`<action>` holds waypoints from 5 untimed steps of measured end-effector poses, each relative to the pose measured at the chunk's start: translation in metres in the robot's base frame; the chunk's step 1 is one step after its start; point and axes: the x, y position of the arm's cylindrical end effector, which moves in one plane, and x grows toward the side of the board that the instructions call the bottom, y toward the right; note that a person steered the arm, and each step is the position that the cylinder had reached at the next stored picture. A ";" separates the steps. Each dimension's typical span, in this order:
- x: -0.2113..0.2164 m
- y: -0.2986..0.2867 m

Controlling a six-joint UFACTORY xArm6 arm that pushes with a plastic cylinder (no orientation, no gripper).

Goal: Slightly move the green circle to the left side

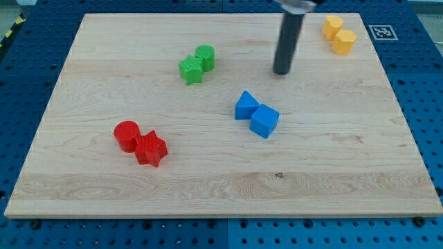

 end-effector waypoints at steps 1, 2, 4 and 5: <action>0.000 -0.029; 0.000 -0.032; -0.006 -0.055; -0.012 -0.061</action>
